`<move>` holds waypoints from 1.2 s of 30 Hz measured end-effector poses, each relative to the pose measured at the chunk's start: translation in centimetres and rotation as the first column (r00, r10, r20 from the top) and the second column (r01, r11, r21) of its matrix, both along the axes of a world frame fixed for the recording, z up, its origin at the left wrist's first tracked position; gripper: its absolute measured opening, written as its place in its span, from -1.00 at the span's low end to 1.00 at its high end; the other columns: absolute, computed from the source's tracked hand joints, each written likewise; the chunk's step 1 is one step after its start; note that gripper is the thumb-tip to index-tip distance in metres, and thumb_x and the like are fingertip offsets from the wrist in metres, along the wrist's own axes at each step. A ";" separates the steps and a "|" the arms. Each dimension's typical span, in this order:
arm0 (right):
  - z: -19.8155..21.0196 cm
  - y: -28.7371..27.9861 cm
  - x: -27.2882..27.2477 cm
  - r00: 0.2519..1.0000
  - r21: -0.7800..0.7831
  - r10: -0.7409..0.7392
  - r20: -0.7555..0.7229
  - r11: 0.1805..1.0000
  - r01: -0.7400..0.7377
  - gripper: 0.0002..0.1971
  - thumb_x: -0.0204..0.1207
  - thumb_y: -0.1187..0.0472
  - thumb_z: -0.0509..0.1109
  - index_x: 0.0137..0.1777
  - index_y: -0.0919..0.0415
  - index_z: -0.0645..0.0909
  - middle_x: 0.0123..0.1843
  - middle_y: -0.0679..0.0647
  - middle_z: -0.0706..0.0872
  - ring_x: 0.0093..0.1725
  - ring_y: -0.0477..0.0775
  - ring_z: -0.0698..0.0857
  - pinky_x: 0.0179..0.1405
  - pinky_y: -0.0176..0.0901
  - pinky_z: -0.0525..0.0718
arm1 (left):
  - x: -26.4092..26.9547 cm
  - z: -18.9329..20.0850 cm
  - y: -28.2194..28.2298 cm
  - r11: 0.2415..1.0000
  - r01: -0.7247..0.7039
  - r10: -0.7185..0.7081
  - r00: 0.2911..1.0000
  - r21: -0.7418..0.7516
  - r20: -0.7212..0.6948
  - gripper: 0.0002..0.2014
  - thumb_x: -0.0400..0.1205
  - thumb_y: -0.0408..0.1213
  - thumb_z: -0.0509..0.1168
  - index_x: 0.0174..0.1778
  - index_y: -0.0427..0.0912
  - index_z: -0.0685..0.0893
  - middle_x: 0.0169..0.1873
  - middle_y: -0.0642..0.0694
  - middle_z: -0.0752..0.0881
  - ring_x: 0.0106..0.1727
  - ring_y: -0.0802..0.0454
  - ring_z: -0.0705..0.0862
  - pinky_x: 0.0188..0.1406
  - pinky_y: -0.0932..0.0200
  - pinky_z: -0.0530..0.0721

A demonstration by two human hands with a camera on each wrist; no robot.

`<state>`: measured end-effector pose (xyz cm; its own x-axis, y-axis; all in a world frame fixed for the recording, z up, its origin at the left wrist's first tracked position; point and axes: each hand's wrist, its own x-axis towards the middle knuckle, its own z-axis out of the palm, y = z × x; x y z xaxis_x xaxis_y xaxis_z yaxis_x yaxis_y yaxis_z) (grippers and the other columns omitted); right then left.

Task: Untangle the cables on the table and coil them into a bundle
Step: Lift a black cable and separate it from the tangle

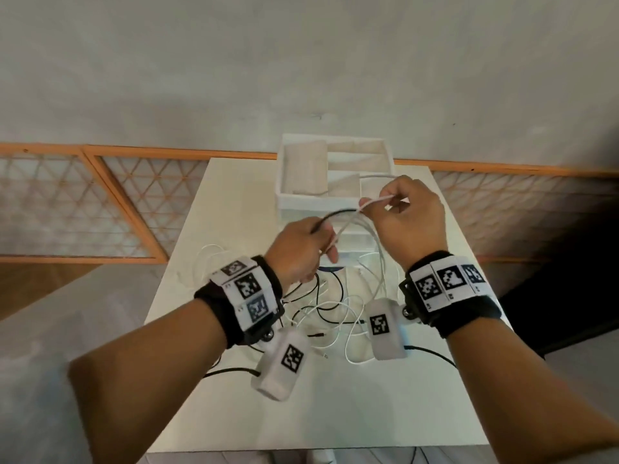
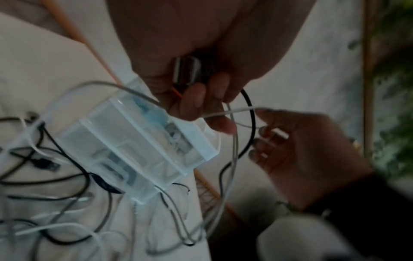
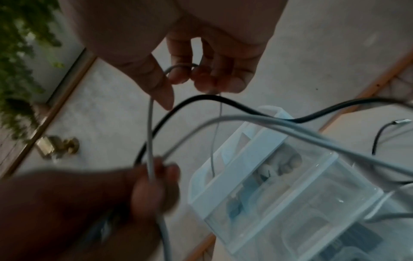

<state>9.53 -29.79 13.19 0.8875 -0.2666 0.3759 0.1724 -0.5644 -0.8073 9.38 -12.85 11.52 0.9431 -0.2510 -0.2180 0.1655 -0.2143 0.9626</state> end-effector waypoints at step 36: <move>0.3 -3.3 0.6 0.996 -0.261 0.089 0.015 0.962 -0.082 -0.97 0.47 0.09 0.58 -0.15 0.00 0.83 -0.26 -0.24 0.63 -0.31 -0.35 0.57 -0.19 -0.51 0.48 | 0.0 -1.1 -1.0 0.985 0.041 -0.062 0.991 -0.170 -0.122 -0.77 0.79 -0.28 0.11 -0.12 -0.27 0.56 -0.25 -0.23 0.74 -0.59 0.06 0.26 -0.66 0.29 0.28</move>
<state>10.12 -33.04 13.53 0.8916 -0.0802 0.4457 0.2484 -0.7363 -0.6294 9.43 -13.86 10.37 0.8954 -0.3413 -0.2860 0.2814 -0.0642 0.9574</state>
